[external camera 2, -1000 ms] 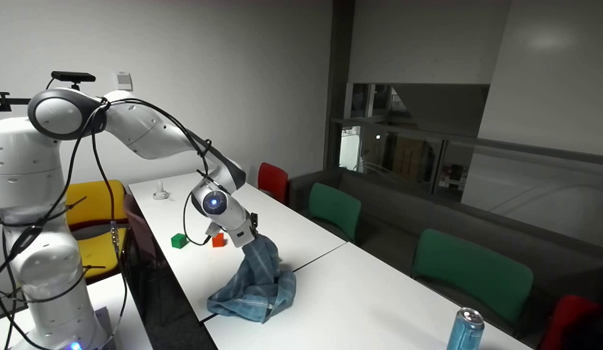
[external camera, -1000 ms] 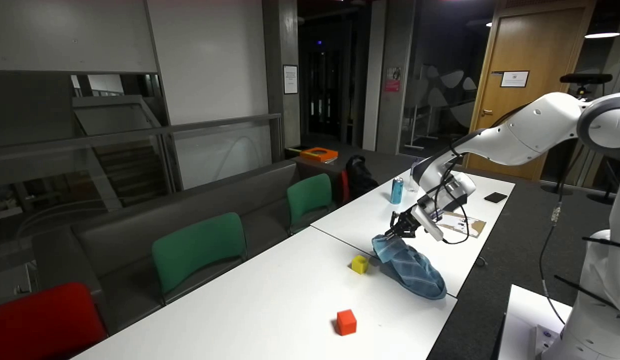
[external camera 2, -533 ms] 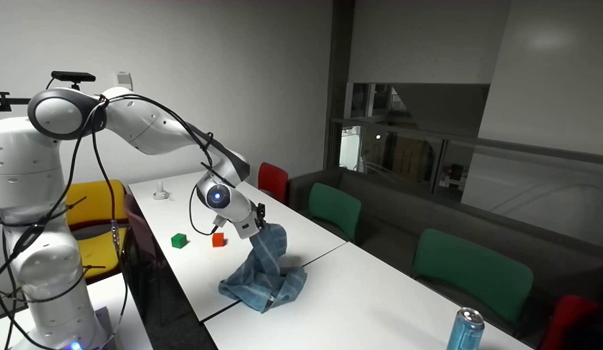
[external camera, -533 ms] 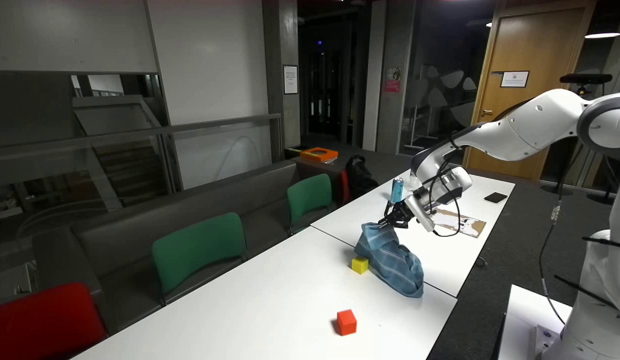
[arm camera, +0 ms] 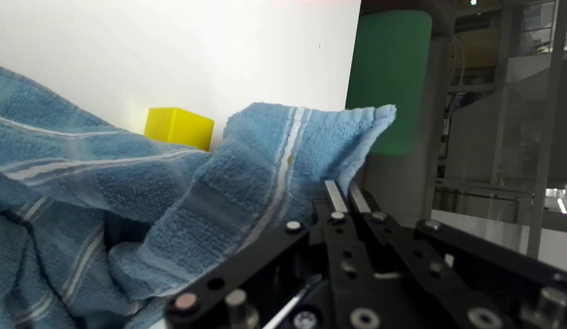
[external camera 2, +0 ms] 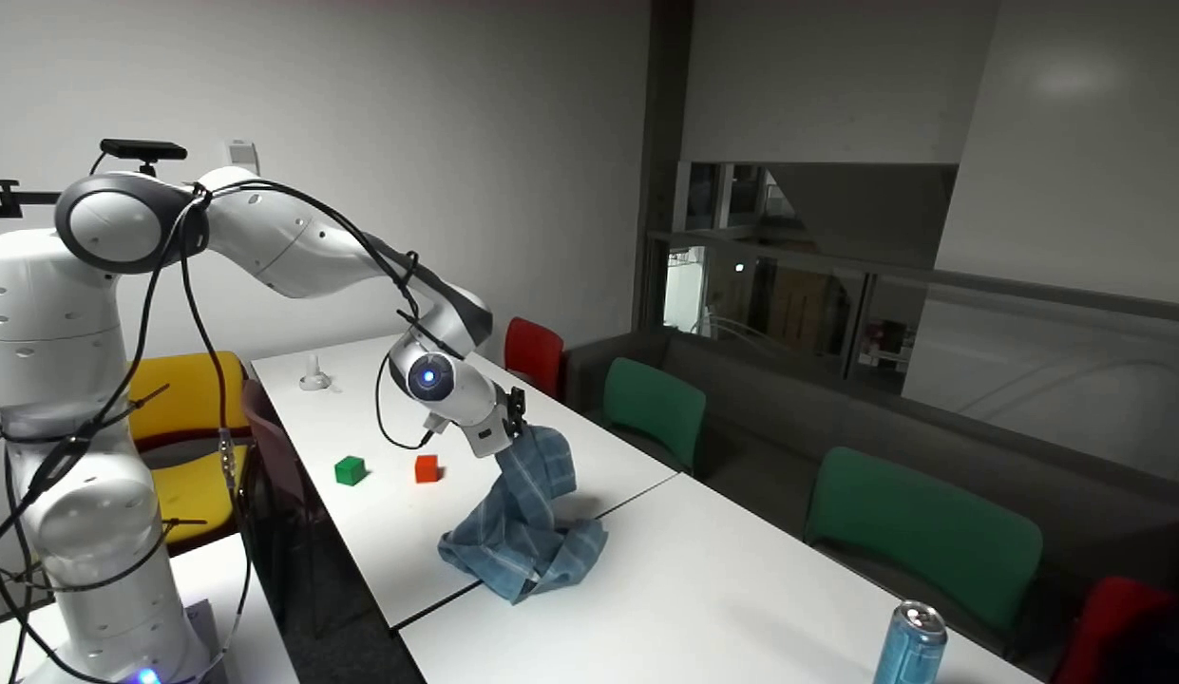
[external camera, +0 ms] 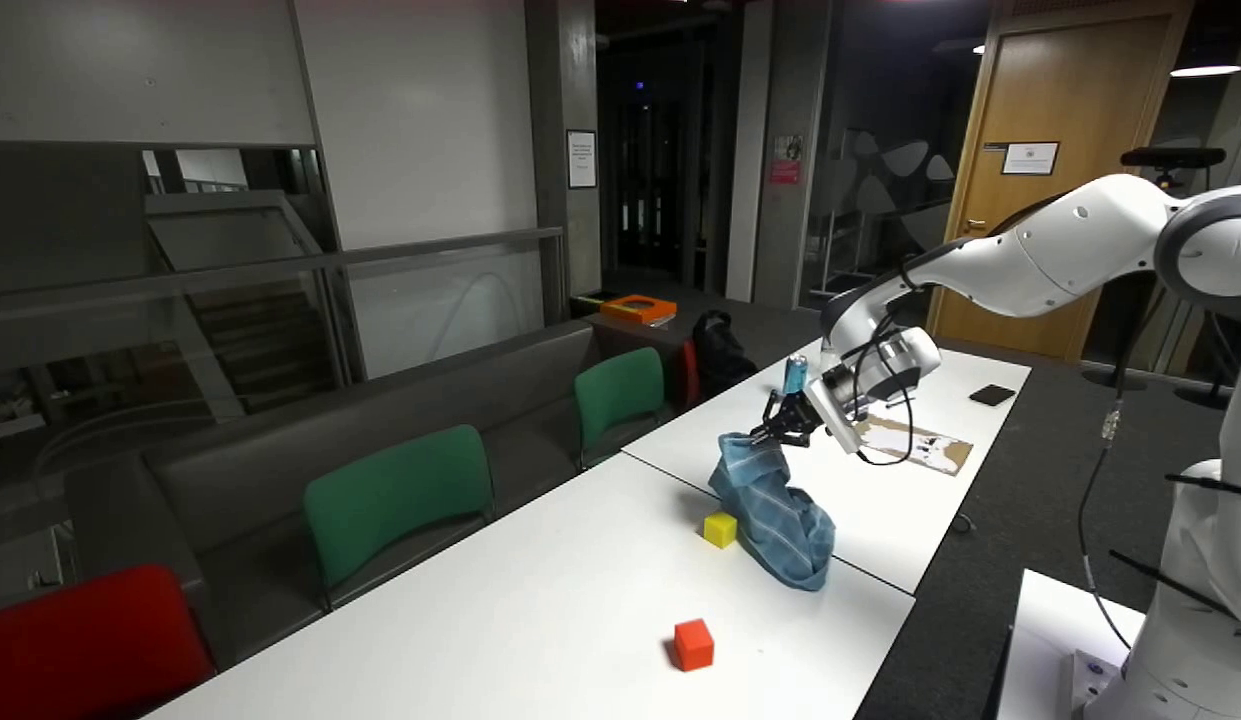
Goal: Move the cloth
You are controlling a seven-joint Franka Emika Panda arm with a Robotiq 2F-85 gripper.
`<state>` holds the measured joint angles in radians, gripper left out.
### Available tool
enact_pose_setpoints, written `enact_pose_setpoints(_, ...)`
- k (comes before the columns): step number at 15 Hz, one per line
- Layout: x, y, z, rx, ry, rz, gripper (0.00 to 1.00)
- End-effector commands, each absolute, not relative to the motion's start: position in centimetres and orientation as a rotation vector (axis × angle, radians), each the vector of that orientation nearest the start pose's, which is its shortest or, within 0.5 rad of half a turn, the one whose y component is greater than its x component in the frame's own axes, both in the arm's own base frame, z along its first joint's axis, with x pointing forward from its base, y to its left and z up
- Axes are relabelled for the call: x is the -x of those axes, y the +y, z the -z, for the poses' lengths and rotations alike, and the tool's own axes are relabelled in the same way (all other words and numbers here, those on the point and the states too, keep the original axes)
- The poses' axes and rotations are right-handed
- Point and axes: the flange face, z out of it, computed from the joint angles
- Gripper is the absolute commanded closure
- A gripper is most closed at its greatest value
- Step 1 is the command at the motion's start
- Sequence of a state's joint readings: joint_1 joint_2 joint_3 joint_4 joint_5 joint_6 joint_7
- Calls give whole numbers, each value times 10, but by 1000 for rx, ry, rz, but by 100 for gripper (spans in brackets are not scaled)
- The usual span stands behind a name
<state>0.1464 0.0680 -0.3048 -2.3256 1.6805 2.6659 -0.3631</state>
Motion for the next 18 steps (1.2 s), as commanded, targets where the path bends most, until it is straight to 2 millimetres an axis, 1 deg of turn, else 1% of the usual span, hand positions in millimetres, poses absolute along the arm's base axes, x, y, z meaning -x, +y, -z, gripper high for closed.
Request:
enact_pose_setpoints(1,-513,-115,-333,1719,1406,560,99)
enact_pose_setpoints(4,-513,-128,-343,1588,1473,631,99)
enact_pose_setpoints(6,-513,-142,-345,1506,1525,688,99)
enact_pose_setpoints(8,-511,-158,-342,1430,1571,730,99)
enact_pose_setpoints(12,-505,-182,-331,1295,1665,784,99)
enact_pose_setpoints(15,-501,-195,-318,1227,1726,825,99)
enact_pose_setpoints(18,-499,-204,-303,1177,1787,855,99)
